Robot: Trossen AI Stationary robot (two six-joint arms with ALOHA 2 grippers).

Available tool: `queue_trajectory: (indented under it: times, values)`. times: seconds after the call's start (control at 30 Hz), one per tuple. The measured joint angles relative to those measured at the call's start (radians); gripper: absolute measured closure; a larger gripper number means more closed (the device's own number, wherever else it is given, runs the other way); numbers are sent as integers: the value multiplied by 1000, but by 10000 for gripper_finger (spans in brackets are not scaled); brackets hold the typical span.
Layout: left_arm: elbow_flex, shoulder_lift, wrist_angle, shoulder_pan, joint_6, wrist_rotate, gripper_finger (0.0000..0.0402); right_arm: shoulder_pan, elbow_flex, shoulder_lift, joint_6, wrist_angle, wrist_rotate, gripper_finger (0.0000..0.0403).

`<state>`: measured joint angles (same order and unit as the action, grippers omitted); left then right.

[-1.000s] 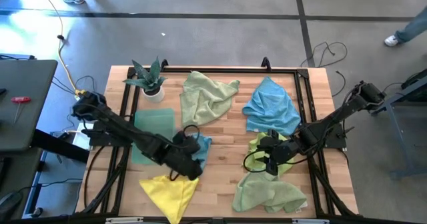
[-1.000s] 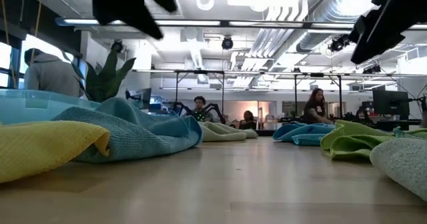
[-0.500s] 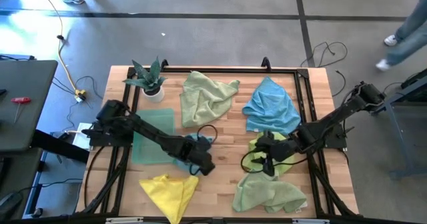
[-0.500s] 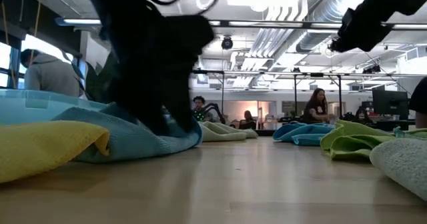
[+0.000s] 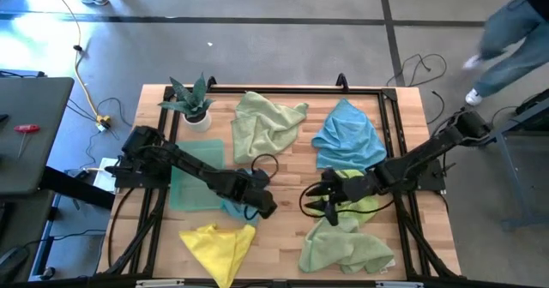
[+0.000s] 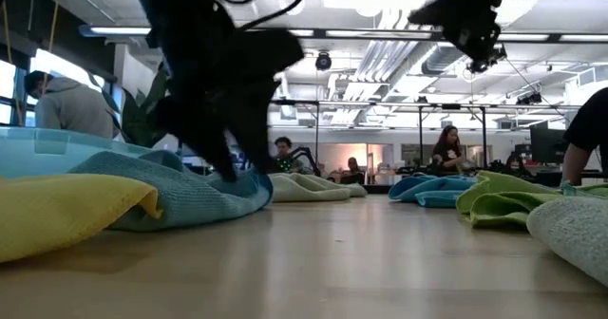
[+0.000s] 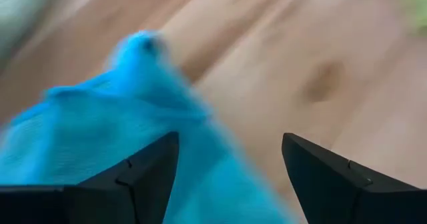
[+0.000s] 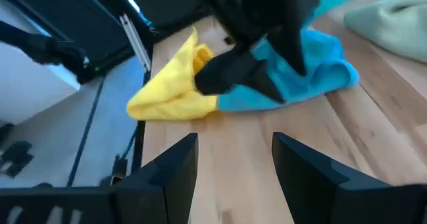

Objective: Fold microfiber towels
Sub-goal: Fold the bottom blue microfiber towel

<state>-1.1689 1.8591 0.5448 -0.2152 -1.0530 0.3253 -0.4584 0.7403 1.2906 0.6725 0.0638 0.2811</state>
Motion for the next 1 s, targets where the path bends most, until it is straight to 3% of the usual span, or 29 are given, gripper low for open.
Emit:
queue_trajectory:
  times: [0.3,0.5,0.63,0.77,1.0]
  values:
    - [2,-2,12,4,-8,-4,145,44,-3,27,27,-4,-2,219]
    - [1,-24,119,4,-11,13,145,47,-2,27,38,20,6,219]
    - [3,-39,267,12,-32,70,145,47,-2,31,47,27,83,219]
    - [39,-30,269,28,-45,54,145,49,-3,51,46,23,230,219]
    - [93,-15,264,46,-135,71,145,105,-2,163,46,105,209,219]
